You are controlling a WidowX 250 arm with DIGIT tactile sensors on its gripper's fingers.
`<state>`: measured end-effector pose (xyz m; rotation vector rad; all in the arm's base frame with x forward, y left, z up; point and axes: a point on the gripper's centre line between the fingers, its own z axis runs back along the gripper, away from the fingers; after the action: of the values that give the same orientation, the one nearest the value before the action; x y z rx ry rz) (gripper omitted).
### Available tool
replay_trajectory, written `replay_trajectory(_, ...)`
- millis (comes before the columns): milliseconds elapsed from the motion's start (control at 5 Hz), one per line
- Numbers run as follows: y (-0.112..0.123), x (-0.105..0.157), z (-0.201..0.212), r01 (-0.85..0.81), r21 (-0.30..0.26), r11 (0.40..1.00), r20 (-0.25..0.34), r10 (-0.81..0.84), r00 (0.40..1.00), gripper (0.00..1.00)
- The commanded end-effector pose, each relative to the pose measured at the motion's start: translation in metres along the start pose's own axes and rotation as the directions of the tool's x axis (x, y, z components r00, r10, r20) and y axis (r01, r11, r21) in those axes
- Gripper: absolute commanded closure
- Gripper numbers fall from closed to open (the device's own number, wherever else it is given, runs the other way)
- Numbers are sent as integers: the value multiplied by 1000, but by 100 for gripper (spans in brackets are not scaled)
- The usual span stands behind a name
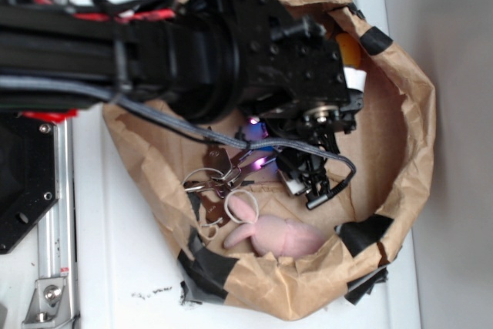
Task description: Grab the rock.
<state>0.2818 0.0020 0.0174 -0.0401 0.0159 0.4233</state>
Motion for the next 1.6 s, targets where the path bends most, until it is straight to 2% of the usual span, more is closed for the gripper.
replay_trajectory(0,-7,0,0,112,96,989,112,-123,986,100)
replay_trajectory(200,-15,6,26,238,113,965,165,-254,953,100)
replay_trajectory(400,-19,7,77,360,-14,933,170,-353,920,100)
replay_trajectory(600,-20,9,126,476,-66,877,105,-468,878,100)
replay_trajectory(800,-22,6,154,530,-27,847,107,-525,844,100)
replay_trajectory(1000,-25,7,152,536,36,843,55,-537,842,100)
replay_trajectory(1400,-14,2,149,541,70,838,72,-545,835,100)
